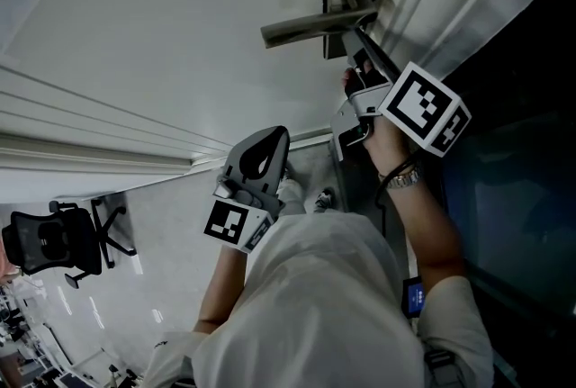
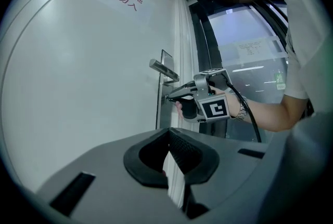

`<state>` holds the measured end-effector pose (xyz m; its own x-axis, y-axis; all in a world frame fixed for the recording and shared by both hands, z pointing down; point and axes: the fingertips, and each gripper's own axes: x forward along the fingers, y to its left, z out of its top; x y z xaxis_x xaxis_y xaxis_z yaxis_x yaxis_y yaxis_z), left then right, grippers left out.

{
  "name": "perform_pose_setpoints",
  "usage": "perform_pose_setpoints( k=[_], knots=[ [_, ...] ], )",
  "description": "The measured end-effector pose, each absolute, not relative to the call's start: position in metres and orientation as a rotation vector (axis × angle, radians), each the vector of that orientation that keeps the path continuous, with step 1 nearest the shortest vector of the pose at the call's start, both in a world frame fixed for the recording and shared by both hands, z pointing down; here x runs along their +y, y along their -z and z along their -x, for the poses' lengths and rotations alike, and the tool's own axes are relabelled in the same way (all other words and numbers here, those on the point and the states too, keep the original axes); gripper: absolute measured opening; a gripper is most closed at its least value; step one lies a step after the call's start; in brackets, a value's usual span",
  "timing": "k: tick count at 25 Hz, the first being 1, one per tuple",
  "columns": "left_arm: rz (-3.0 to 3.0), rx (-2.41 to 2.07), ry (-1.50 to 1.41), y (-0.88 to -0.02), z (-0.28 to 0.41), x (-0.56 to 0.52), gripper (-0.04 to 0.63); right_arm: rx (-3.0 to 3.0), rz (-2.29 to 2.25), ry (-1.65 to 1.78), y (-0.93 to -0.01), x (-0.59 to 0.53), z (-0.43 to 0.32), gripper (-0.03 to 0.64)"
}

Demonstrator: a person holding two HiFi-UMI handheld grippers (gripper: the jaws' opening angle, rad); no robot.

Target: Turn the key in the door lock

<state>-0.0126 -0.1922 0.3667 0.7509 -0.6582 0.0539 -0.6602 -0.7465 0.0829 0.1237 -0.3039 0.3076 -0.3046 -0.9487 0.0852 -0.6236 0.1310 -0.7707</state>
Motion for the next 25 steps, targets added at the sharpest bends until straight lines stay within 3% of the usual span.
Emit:
perform_pose_setpoints(
  k=[8, 15, 20, 25],
  knots=[
    [-2.85, -1.088, -0.025, -0.366, 0.015, -0.189, 0.005, 1.773, 1.295, 1.215, -0.31, -0.305, -0.125, 0.025],
    [-2.853, -1.088, -0.017, -0.363, 0.017, -0.183, 0.005, 1.883, 1.32, 1.174, -0.31, -0.302, -0.121, 0.028],
    [-2.853, -1.079, -0.025, -0.365, 0.018, -0.18, 0.005, 2.184, 1.422, 1.008, -0.311, -0.292, -0.108, 0.094],
    [-2.864, -1.058, -0.024, -0.365, 0.014, -0.177, 0.005, 2.437, 1.649, 0.745, -0.315, -0.284, -0.107, 0.106]
  ],
)
